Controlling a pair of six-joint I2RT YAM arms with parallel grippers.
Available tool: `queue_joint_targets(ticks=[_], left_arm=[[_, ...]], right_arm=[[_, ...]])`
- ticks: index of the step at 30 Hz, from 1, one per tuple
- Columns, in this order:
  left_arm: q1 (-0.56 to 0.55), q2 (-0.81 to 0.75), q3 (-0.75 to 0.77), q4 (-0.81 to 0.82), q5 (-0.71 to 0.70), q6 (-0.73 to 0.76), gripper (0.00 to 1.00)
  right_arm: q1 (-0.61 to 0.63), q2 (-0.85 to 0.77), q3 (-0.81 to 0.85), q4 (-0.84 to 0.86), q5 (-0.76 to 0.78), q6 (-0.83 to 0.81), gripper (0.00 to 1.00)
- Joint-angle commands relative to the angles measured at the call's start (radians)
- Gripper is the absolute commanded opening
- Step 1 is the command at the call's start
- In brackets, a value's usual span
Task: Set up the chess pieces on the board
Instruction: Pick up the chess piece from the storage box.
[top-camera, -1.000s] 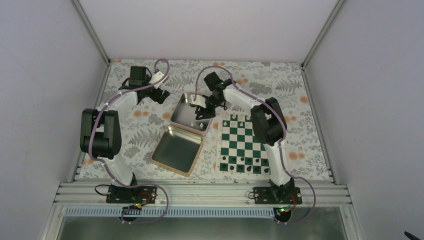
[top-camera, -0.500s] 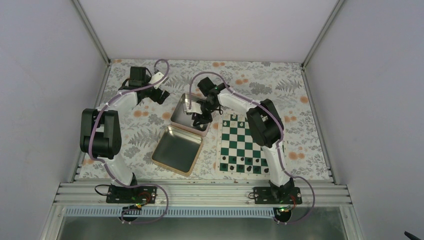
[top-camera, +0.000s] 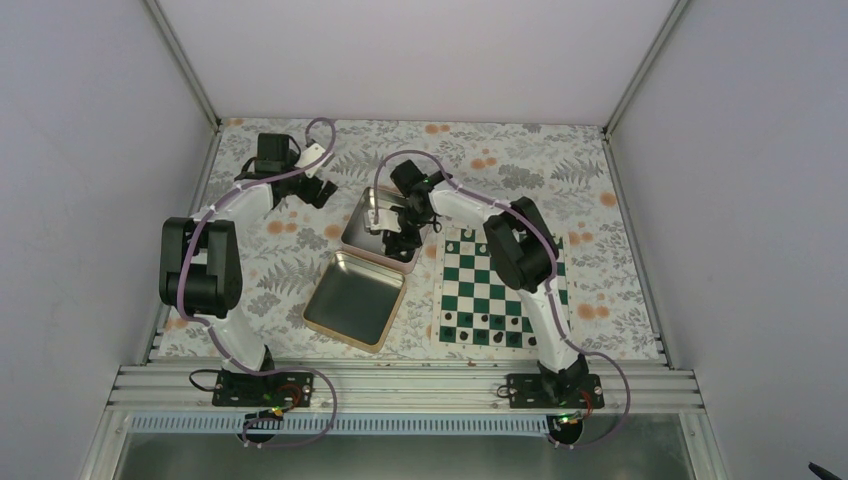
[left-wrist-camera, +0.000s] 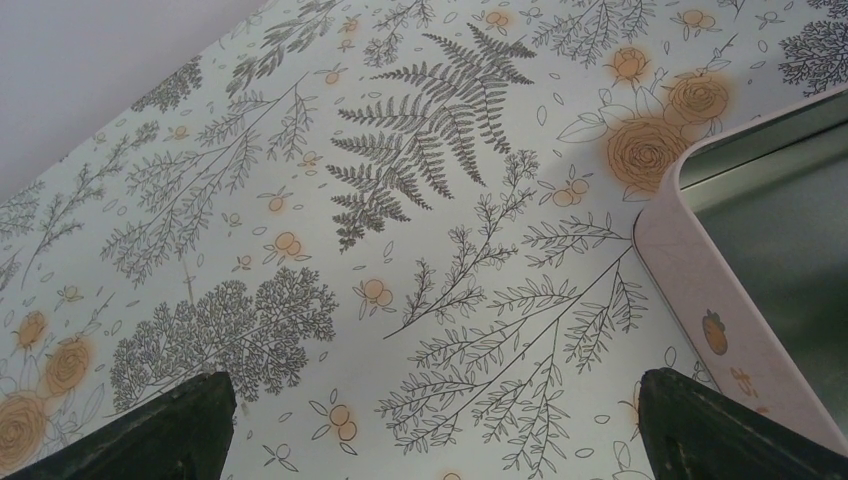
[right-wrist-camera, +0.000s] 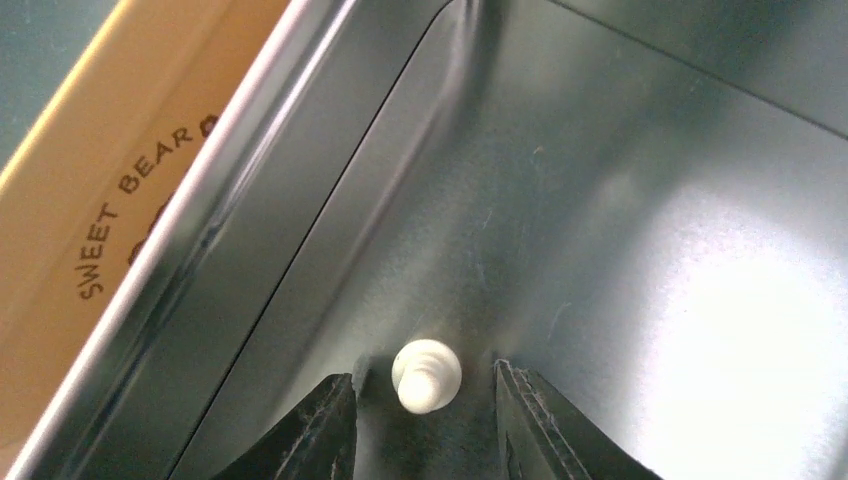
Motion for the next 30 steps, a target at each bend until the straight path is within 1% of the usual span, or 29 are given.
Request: queue_joint_targets(ticks=[1,6,11,16,18,22,27,30], left_arm=[[0.010,0.017,-0.015,0.024,0.024,0.004,1.00],[0.016,0.018,-0.018,0.028,0.031,0.004,1.00],[0.021,0.020,-0.023,0.029,0.037,0.004,1.00],[0.025,0.017,-0.022,0.028,0.044,0.003,1.00],[0.026,0.019,-0.022,0.027,0.044,0.004,1.00],[0.026,0.019,-0.018,0.026,0.047,0.004,1.00],[0.026,0.019,-0.018,0.025,0.047,0.001,1.00],[0.026,0.019,-0.018,0.025,0.047,0.003,1.00]], right_arm=[[0.017,0.017,0.047,0.004,-0.014,-0.016,0.38],[0.028,0.032,0.068,-0.006,-0.010,-0.018,0.37],[0.030,0.039,0.080,-0.014,0.003,-0.020,0.30],[0.029,0.042,0.088,-0.030,0.014,-0.025,0.30],[0.029,0.041,0.086,-0.027,0.017,-0.023,0.25],[0.029,0.041,0.086,-0.033,0.023,-0.017,0.19],[0.028,0.020,0.077,-0.005,0.023,-0.003,0.07],[0.024,-0.014,0.065,0.021,0.023,0.008,0.05]])
